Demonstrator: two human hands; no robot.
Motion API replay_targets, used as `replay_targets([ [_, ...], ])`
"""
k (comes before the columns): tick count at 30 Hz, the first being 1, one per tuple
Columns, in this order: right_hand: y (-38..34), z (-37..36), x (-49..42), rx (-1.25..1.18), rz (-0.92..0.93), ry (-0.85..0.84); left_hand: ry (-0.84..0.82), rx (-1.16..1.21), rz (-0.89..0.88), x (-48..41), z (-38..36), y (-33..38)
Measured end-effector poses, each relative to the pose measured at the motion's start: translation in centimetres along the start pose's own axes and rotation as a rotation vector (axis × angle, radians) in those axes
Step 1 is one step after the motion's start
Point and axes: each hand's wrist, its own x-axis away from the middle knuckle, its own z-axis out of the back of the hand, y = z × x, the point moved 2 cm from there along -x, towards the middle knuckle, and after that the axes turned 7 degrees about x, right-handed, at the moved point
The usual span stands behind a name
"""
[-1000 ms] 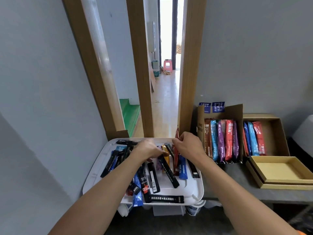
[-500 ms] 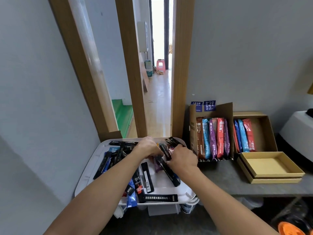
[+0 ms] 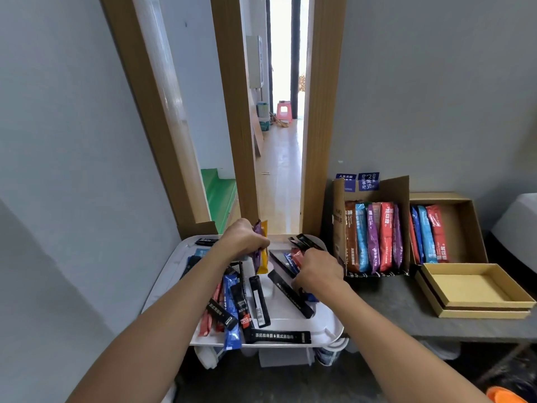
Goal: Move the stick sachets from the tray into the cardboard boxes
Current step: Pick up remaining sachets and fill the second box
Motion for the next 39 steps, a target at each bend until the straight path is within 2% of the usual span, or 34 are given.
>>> replay_targets([
  [4, -0.1, 0.5, 0.1, -0.027, 0.037, 0.027, 0.008, 0.164, 0.026, 0.9, 1.2, -0.4],
  [8, 0.0, 1.2, 0.0, -0.124, 0.029, 0.079, -0.096, 0.422, 0.136, 2.0, 0.9, -1.3],
  [12, 0.7, 1.7, -0.6, -0.277, 0.024, 0.021, -0.189, 0.621, 0.18, 2.6, 0.0, -1.9],
  [14, 1.1, 1.7, -0.8, -0.413, 0.054, -0.023, -0.222, 0.64, 0.168, 2.9, -0.5, -1.9],
  [17, 1.6, 1.6, -0.6, -0.65, 0.104, -0.086, -0.258, 0.506, 0.144, 3.1, -1.2, -1.9],
  [20, 1.9, 1.5, -0.4, -0.795, 0.123, -0.193, -0.215, 0.46, 0.091, 2.9, -1.7, -1.8],
  [22, 2.0, 1.2, -0.3, -0.802, 0.135, -0.243, -0.159, 0.5, 0.061, 2.8, -1.8, -1.8],
  [24, 2.0, 0.9, -0.4, -0.774, 0.153, -0.218, -0.117, 0.481, 0.059, 2.6, -1.8, -1.7],
  [28, 1.9, 0.8, -0.8, -0.511, 0.143, -0.009, -0.022, 0.449, 0.082, 2.5, -0.6, -1.7],
  [30, 1.8, 1.1, -0.8, -0.349, 0.096, 0.04, -0.028, 0.537, 0.1, 2.8, 0.2, -1.7],
  [32, 1.4, 1.6, -0.7, -0.337, 0.082, 0.116, -0.043, 0.645, 0.099, 2.8, 0.7, -1.8],
  [34, 0.5, 2.1, -0.7, -0.509, 0.113, 0.216, -0.08, 0.771, 0.091, 3.0, 0.9, -2.0],
  [36, -0.7, 2.5, -0.7, -0.707, 0.159, 0.243, -0.147, 0.901, 0.094, 3.4, 0.9, -2.0],
  [39, -2.3, 2.2, -0.9, -1.014, 0.114, 0.124, -0.231, 0.984, 0.063, 4.4, 1.3, -2.1],
])
